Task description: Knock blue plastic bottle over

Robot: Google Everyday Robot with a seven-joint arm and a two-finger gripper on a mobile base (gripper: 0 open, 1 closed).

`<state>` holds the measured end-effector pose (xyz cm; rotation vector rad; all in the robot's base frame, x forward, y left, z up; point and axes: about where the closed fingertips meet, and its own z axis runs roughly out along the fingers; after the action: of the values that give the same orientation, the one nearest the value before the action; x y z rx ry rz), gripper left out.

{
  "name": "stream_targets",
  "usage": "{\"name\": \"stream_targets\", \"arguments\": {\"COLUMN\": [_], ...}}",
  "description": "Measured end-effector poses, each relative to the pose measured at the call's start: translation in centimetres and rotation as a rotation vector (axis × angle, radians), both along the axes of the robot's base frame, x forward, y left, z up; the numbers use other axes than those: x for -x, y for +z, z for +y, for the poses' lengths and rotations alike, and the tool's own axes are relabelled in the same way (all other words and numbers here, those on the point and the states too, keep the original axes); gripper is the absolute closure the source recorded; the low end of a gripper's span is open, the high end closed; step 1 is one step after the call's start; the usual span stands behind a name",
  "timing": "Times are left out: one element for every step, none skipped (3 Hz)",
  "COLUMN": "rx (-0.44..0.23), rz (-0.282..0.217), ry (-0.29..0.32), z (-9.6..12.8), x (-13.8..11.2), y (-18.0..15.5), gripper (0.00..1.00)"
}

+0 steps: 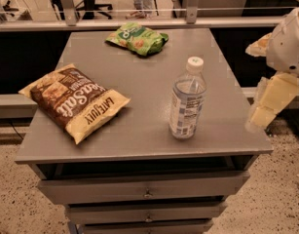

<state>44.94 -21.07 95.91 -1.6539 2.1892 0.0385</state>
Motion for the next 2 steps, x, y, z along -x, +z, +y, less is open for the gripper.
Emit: {"name": "stream_targets", "arguments": {"rx": [-0.172, -0.331], "rz": [-0.009, -0.042], "ry": [-0.001, 0.000], "z": [1.6, 3.6], "x": [-1.8, -3.5], "y": [-3.3, -5.2], "gripper": [0.00, 0.00]}}
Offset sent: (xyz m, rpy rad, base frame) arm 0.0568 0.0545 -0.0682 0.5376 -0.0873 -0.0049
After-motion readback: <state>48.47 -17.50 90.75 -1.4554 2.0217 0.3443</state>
